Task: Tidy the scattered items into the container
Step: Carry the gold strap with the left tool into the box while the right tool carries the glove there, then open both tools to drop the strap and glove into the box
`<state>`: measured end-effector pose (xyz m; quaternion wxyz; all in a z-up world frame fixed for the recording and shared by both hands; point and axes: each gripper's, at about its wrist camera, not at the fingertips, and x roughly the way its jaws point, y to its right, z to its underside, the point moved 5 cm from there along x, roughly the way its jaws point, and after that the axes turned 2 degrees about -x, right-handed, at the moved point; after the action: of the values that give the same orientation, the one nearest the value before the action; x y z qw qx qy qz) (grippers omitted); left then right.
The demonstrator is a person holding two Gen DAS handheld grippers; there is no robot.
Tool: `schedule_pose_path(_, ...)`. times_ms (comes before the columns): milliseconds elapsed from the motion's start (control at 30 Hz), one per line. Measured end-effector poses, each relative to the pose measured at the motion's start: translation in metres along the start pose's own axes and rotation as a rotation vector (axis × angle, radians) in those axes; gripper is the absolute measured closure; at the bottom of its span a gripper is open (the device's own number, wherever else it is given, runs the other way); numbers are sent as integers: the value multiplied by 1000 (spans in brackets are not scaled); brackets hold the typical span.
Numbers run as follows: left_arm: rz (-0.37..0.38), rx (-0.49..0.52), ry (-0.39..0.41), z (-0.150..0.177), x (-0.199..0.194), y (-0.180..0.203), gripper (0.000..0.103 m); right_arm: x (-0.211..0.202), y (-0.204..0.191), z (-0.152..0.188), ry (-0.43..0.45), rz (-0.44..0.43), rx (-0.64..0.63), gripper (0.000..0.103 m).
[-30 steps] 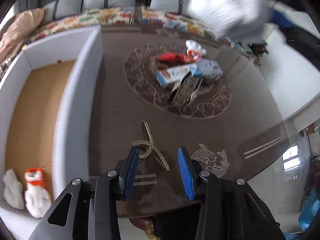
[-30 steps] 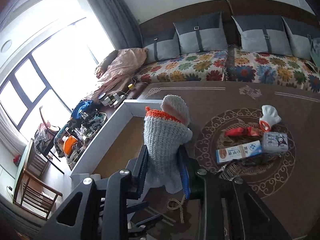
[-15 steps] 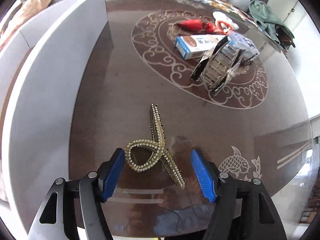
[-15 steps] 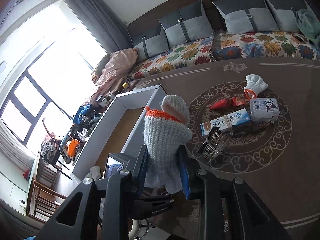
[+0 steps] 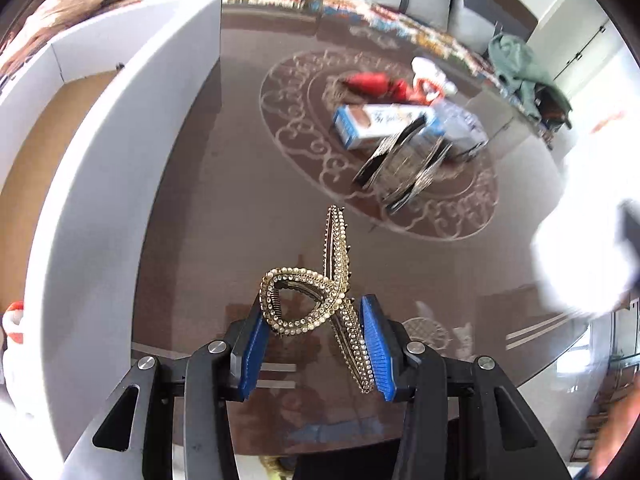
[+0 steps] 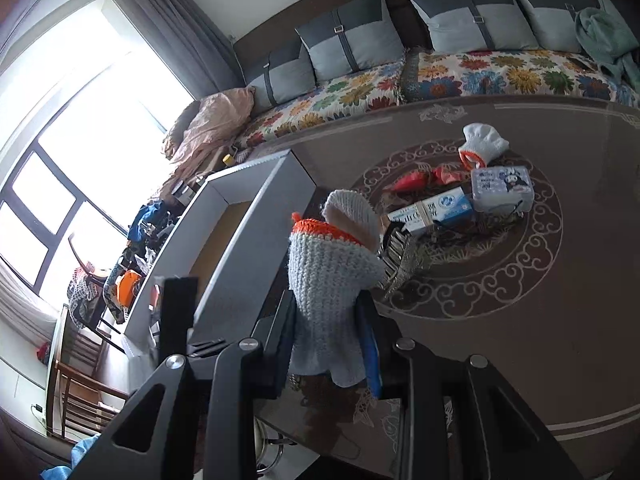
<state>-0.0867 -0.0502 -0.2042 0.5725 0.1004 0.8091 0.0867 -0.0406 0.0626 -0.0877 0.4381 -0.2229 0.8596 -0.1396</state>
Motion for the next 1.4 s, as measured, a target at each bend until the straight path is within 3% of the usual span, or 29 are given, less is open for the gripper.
schedule_pose_path(200, 31, 9, 42, -4, -22, 6, 58, 19, 9, 28, -69, 39, 20, 73)
schedule_pose_path(400, 56, -24, 121, -21, -65, -16, 58, 27, -18, 13, -79, 48, -47, 73)
schedule_pose_path(567, 18, -62, 232, -46, -124, -62, 58, 42, -81, -24, -60, -7, -163, 73)
schedule_pose_path(733, -124, -121, 305, -67, -172, -139, 58, 72, -161, -58, -46, -100, -288, 73)
schedule_pose_path(967, -252, -197, 262, -64, -170, -225, 58, 139, -240, -56, -122, -156, -416, 73)
schedule_pose_path(1133, -295, -232, 201, -52, -144, -257, 58, 190, -251, -39, -200, -114, -469, 72)
schedule_pose_path(1233, -318, -254, 166, -45, -126, -271, 57, 215, -244, -30, -254, -116, -436, 69)
schedule_pose_path(1267, -325, -261, 154, -43, -120, -275, 55, 223, -240, -28, -273, -116, -420, 63)
schedule_pose_path(1367, -344, -302, 114, -34, -105, -289, 15, 230, -231, -24, -279, -83, -397, 52)
schedule_pose_path(1400, -350, -312, 119, -33, -105, -291, 15, 231, -229, -24, -280, -86, -384, 51)
